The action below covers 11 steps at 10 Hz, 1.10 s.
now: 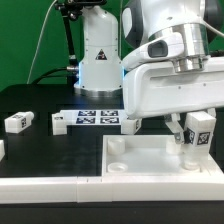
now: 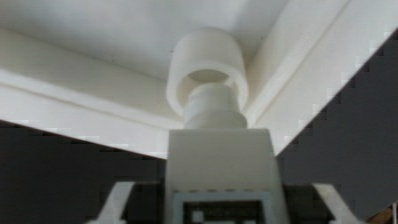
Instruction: Assemble one leg
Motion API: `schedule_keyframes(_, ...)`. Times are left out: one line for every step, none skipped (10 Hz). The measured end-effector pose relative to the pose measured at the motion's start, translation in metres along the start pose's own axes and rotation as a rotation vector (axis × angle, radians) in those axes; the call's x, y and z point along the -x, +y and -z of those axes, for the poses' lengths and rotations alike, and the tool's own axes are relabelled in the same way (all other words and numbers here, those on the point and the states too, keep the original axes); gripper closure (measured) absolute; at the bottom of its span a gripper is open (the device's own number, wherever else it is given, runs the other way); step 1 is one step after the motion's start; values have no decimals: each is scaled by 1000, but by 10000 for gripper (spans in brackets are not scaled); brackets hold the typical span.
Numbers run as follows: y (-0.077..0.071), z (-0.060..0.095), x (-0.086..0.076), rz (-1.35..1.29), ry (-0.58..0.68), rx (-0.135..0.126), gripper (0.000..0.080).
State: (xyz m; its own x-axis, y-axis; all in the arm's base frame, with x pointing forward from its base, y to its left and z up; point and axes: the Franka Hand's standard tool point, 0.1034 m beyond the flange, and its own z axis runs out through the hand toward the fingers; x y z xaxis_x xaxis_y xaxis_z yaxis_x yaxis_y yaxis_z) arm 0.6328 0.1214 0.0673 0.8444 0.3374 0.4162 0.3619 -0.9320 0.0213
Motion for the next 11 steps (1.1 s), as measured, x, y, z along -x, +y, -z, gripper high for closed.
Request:
schedule_keyframes(0, -2, 2, 0, -1, -1, 509)
schedule_keyframes(-1, -2, 3, -1, -3, -1, 509)
schedule_keyframes(-1, -4, 4, -1, -5, -2, 509)
schedule_keyframes(-1, -7, 7, -2, -4, -2, 509)
schedule_keyframes(-2, -9, 9, -3, 3, -2, 509)
schedule_keyframes(-2, -9, 10, -5, 18, 1, 509)
schedule_keyframes(-2, -9, 10, -8, 33, 4, 509)
schedule_keyframes(-2, -9, 11, -14, 39, 6, 509)
schedule_keyframes(-2, -8, 11, -18, 43, 7, 509)
schedule_keyframes(-2, -8, 11, -17, 43, 7, 509)
schedule_keyframes(-3, -8, 11, -17, 43, 6, 354)
